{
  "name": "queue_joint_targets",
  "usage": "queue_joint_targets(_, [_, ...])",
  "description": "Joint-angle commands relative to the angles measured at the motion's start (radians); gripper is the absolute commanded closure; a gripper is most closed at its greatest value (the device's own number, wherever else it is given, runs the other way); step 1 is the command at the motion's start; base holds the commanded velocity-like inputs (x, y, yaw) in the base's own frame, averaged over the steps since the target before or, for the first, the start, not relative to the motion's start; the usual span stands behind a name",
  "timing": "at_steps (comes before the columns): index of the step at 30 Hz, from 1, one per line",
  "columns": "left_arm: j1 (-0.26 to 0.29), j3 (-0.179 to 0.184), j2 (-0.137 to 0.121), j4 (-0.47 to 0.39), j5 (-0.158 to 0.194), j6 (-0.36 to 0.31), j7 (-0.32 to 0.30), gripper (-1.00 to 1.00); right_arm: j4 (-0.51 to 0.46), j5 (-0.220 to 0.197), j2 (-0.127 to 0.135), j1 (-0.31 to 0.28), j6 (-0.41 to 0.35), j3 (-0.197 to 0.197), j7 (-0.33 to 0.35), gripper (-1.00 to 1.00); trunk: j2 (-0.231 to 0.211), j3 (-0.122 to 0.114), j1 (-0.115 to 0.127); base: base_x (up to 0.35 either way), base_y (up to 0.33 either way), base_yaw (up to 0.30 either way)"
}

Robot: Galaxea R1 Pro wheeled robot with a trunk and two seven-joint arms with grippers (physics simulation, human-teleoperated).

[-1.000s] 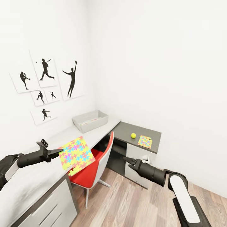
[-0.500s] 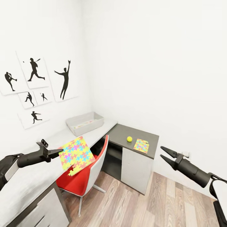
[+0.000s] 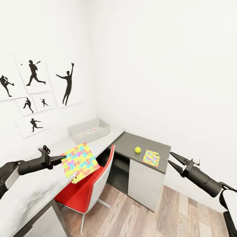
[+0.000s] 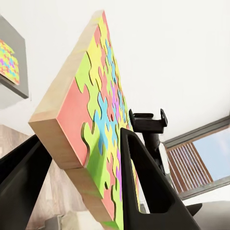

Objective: Put all the toys in the child's room - the three board games (two on the bed and one on the table), the two jigsaw puzzles on the table, and the tennis ball on the table - inside the toy box on the table in the child's room.

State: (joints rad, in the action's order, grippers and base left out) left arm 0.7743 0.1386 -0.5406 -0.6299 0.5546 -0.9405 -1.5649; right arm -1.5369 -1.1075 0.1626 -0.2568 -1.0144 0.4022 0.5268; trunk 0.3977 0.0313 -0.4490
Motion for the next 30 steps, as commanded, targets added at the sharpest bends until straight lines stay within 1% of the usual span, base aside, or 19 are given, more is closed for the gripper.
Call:
queue_joint_targets(1, [0.002, 0.006, -0.001, 0.001, 0.002, -0.011, -0.006, 1.0, 0.0, 0.006, -0.001, -0.001, -0.004, 0.001, 0.007, -1.0, 0.002, 0.002, -0.001, 0.195, -0.148, 0.253])
queue_joint_targets(30, [0.002, 0.006, -0.001, 0.001, 0.002, -0.009, -0.006, 1.0, 0.001, 0.006, -0.003, -0.001, -0.003, 0.0, 0.006, -1.0, 0.002, 0.002, -0.001, 0.201, -0.165, 0.287])
